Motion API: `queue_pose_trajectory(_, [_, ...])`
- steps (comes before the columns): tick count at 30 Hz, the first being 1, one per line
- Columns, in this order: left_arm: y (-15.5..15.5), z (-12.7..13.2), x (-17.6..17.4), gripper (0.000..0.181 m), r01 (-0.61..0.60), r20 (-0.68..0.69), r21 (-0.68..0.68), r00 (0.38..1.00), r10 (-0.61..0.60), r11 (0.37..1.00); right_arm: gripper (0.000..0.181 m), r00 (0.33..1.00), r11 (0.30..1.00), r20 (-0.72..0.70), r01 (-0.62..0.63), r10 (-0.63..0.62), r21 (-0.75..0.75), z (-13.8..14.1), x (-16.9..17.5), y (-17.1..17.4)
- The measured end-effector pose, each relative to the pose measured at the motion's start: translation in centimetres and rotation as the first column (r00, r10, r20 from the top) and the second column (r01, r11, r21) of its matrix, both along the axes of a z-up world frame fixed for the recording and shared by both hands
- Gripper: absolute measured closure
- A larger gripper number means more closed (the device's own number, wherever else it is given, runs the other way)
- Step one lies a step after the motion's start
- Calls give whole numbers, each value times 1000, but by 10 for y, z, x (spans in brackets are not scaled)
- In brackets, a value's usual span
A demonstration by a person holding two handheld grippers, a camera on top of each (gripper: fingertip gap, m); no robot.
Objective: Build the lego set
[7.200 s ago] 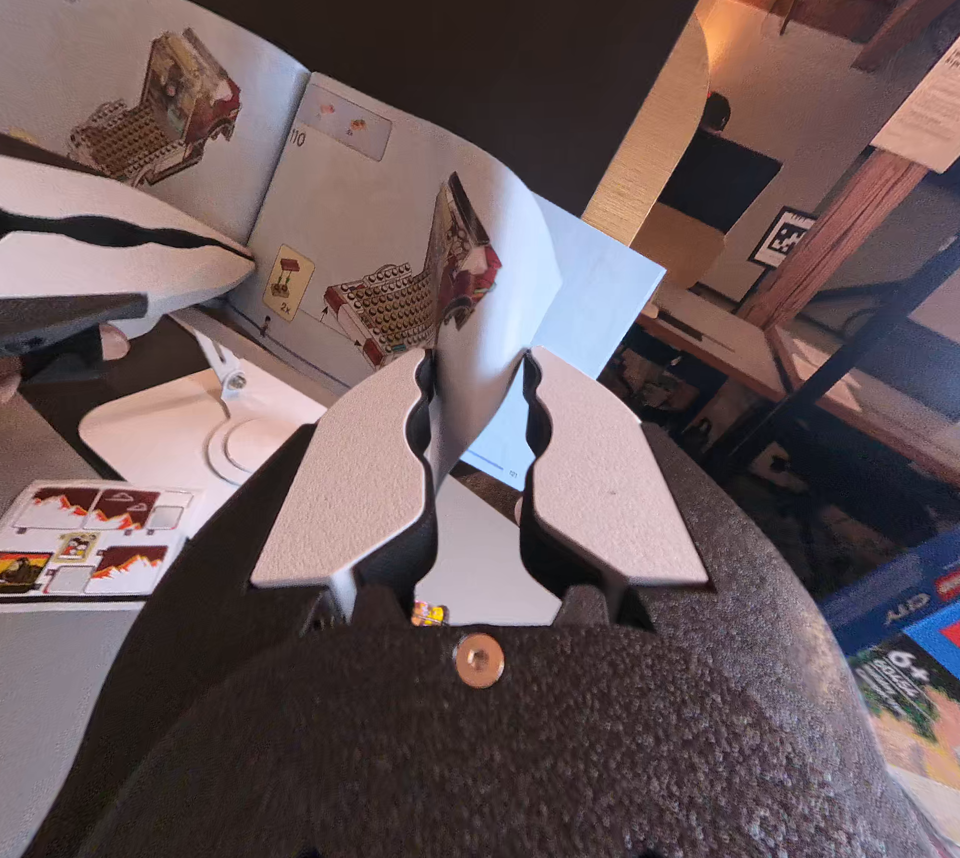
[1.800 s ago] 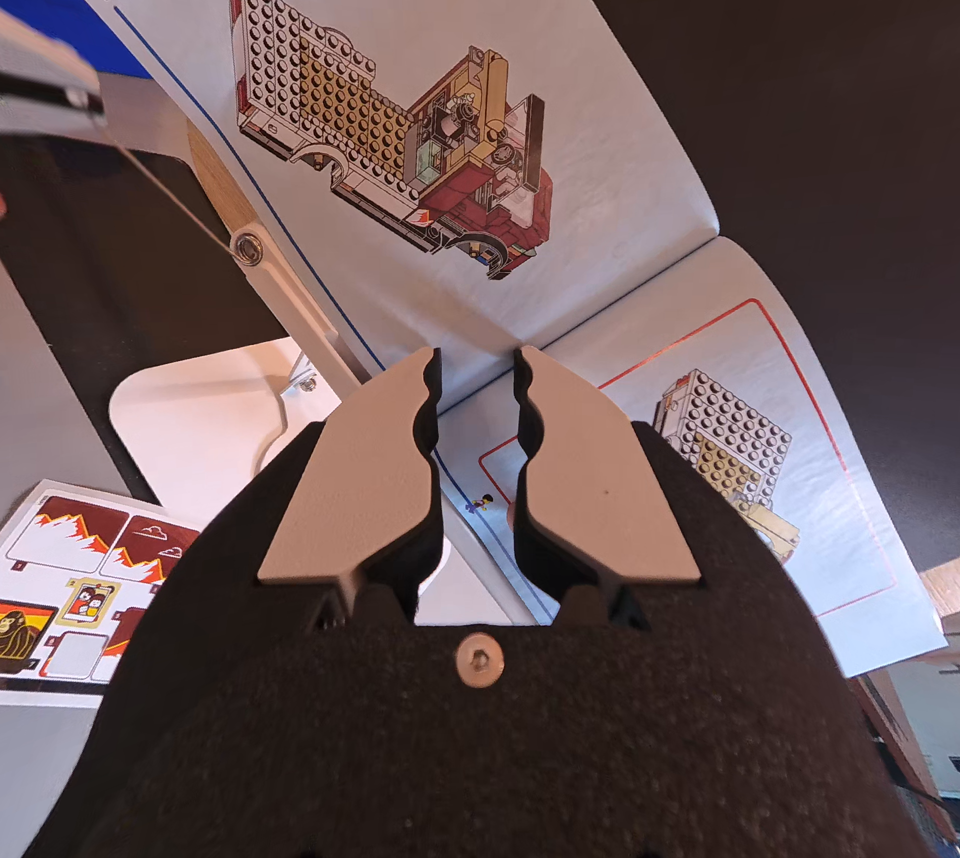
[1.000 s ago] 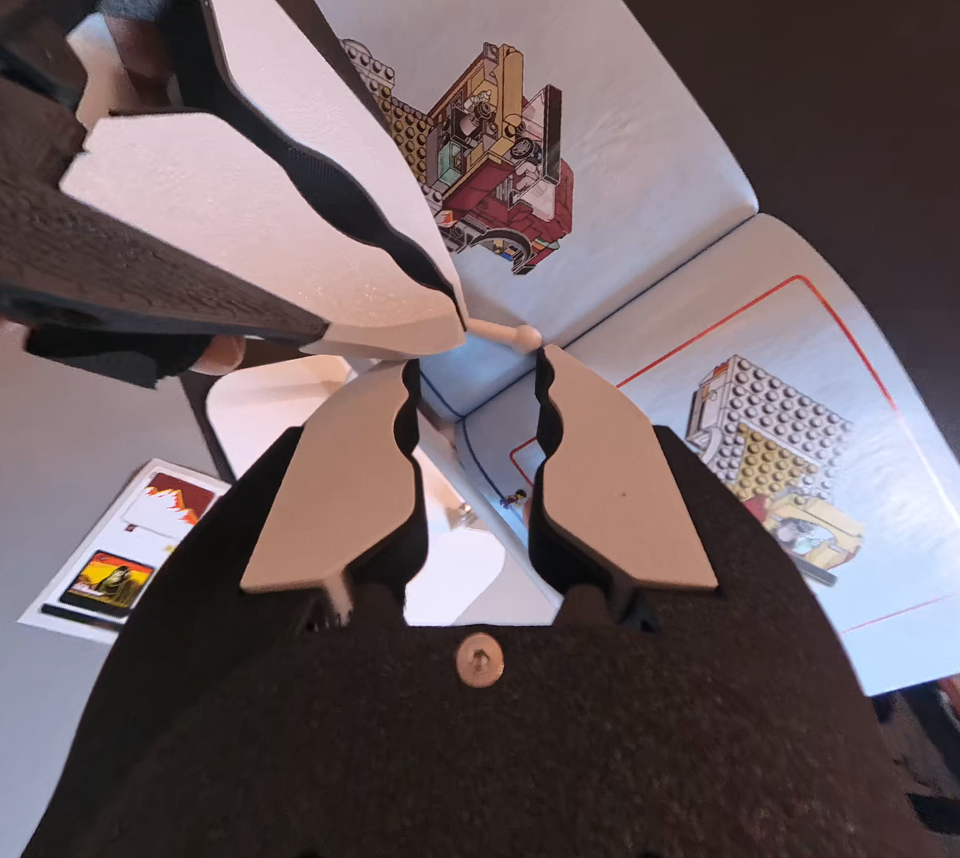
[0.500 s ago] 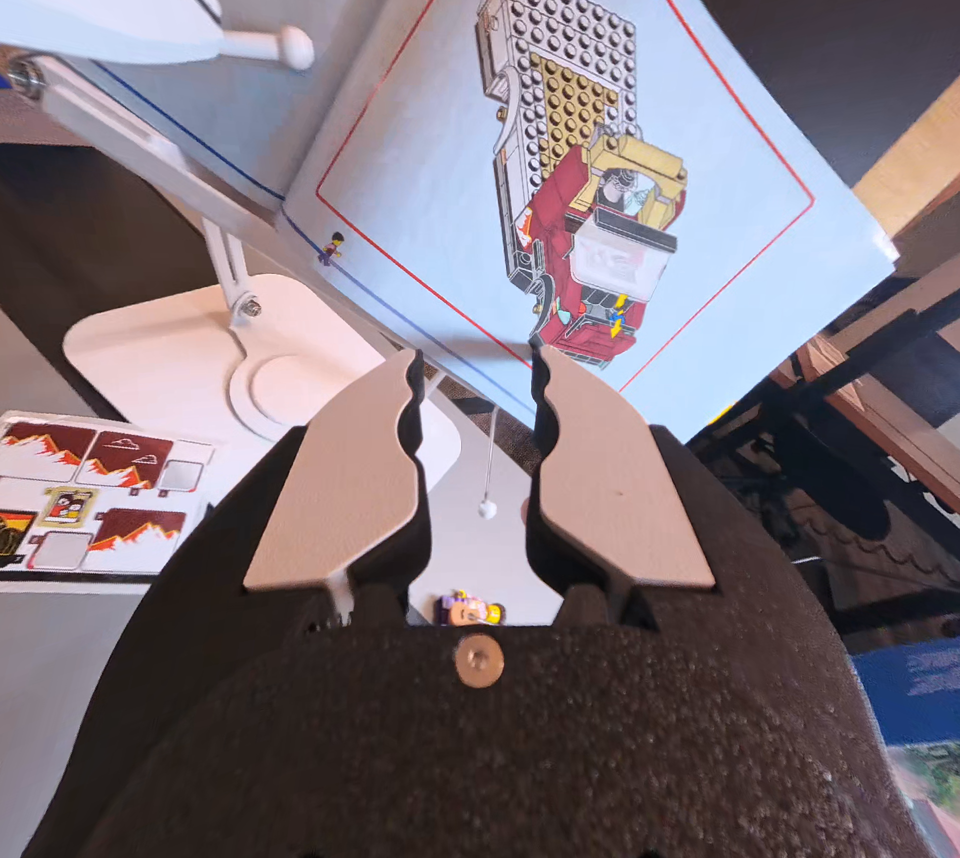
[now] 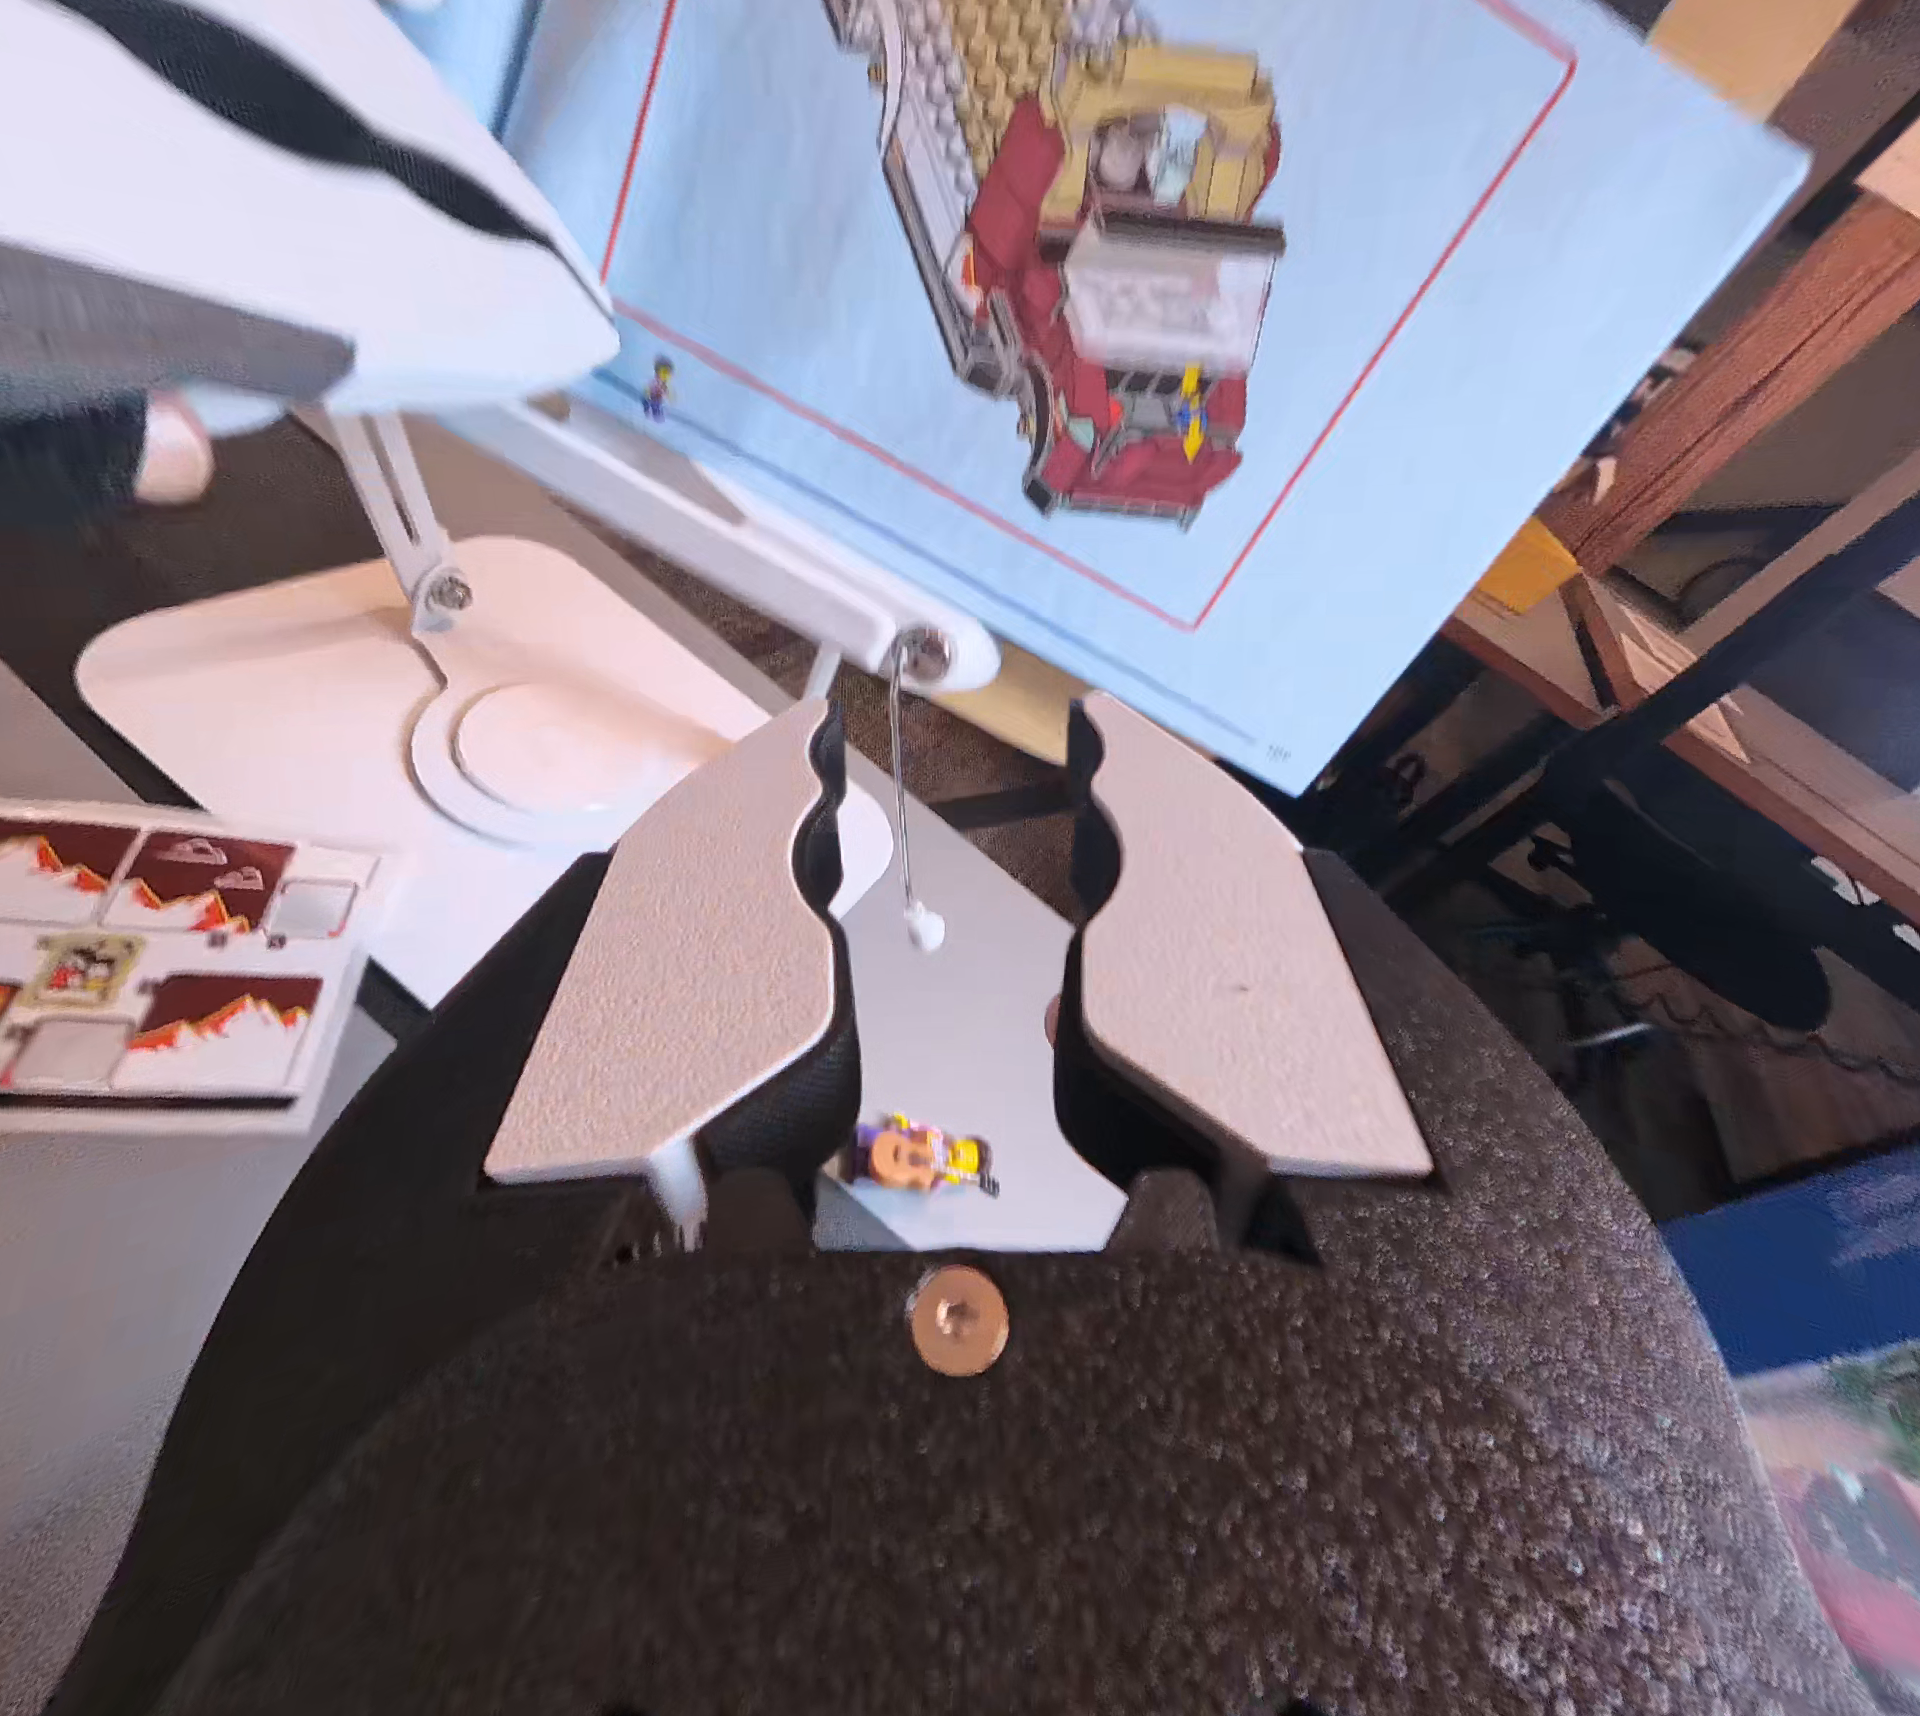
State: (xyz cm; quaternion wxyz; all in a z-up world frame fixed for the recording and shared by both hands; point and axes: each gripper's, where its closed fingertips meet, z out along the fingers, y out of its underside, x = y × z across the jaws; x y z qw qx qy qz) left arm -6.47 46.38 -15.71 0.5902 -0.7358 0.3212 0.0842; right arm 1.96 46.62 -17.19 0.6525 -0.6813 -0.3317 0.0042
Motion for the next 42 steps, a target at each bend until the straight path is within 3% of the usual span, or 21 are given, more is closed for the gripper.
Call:
queue_pose_trajectory(5, [1, 0, 0, 181, -28, -27, 23, 999, 29, 999, 144, 996, 997, 70, 55, -52, -48, -39, 18, 10])
queue_pose_trajectory(11, [2, 0, 0, 181, -27, -9, -2, 1000, 27, 1000, 178, 969, 998, 245, 49, -40, -34, -66, 12, 23])
queue_pose_trajectory(17, [3, 0, -1, 181, -31, 10, 2, 999, 31, 1000, 177, 922, 972, 318, 182, -221, 146, -32, 48, 24])
queue_pose_trajectory(21, [3, 0, -3, 181, -35, 33, 4, 999, 35, 999, 175, 762, 883, 501, 195, -410, 427, 15, 50, 18])
queue_pose_trajectory(25, [2, 0, -7, 181, -21, 53, -15, 998, 21, 1000, 174, 549, 787, 652, 18, -523, 617, 46, 24, 18])
queue_pose_trajectory(29, [2, 0, -7, 181, -13, 59, -25, 998, 15, 1000, 175, 355, 743, 755, -200, -552, 638, 55, 5, 23])
queue_pose_trajectory(32, [2, 0, -7, 181, -11, 81, -27, 997, 14, 1000, 174, 290, 743, 795, -290, -533, 604, 56, -1, 24])
queue_pose_trajectory(34, [2, 0, -7, 181, -9, 97, -33, 995, 12, 999, 172, 300, 771, 814, -277, -498, 574, 54, 2, 24])
queue_pose_trajectory(36, [1, 0, -7, 181, -7, 108, -39, 994, 11, 999, 166, 353, 805, 813, -217, -464, 553, 53, 7, 21])
queue_pose_trajectory(37, [0, 0, -7, 181, -5, 111, -37, 994, 9, 999, 147, 398, 815, 799, -180, -451, 550, 53, 10, 19])
queue_pose_trajectory(42, [-1, 1, -7, 181, -2, 136, -9, 991, 3, 1000, 147, 748, 903, 601, -5, -282, 429, 47, 11, -7])
